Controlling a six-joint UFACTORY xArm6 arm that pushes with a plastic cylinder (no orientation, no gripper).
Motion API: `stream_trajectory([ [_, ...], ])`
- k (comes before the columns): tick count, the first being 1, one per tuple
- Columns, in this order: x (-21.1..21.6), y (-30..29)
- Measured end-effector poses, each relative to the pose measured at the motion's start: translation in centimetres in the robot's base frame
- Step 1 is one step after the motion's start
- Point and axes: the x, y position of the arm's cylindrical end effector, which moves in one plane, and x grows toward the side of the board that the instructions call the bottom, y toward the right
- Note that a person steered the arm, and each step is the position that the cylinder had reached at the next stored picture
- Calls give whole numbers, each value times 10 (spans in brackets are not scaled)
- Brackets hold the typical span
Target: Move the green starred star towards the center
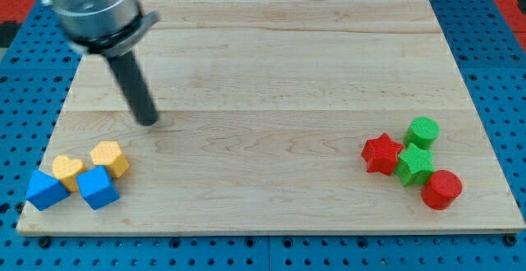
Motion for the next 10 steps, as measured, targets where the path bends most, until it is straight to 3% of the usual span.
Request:
stream_trajectory([
  [1, -5, 68],
  [2, 56, 121],
  [3, 167, 169],
  [4, 170, 209],
  [6, 170, 361],
  [7, 150, 384],
  [8, 107, 354],
  [9, 36, 274],
  [10, 34, 254],
])
